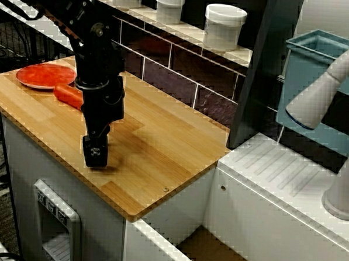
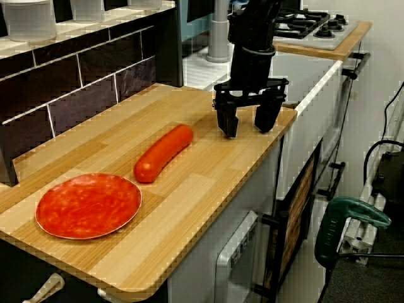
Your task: Put the object on the plate
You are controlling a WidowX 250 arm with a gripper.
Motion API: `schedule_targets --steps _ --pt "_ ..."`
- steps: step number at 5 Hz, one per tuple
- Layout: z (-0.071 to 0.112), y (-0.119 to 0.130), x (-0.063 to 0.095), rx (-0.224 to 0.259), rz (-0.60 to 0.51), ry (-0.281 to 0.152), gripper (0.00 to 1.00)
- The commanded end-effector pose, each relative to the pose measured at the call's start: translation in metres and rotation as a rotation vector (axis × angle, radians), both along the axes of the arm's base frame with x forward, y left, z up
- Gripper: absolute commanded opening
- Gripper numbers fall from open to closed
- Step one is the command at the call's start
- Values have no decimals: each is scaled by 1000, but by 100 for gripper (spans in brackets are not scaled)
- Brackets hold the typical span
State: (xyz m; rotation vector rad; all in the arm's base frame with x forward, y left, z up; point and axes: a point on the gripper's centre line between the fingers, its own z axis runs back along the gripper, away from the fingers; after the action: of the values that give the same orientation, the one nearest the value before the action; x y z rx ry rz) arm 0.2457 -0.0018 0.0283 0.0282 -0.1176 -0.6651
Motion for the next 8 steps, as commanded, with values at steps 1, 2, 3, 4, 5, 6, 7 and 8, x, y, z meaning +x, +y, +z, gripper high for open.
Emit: schedule_targets --steps 1,2,3,4,5,6,7,8 --pt "0 0 0 0 0 0 100" --pt "46 9 4 -38 -29 -5 100" --pt "66 31 14 -37 -14 -64 100" --pt "71 61 25 27 -89 -115 100" --pt "60 89 37 57 -197 -142 100" --pt "50 107 47 64 -332 -97 100" --pt "50 115 53 72 -466 -69 100" --pt "52 122 54 74 -461 -68 100"
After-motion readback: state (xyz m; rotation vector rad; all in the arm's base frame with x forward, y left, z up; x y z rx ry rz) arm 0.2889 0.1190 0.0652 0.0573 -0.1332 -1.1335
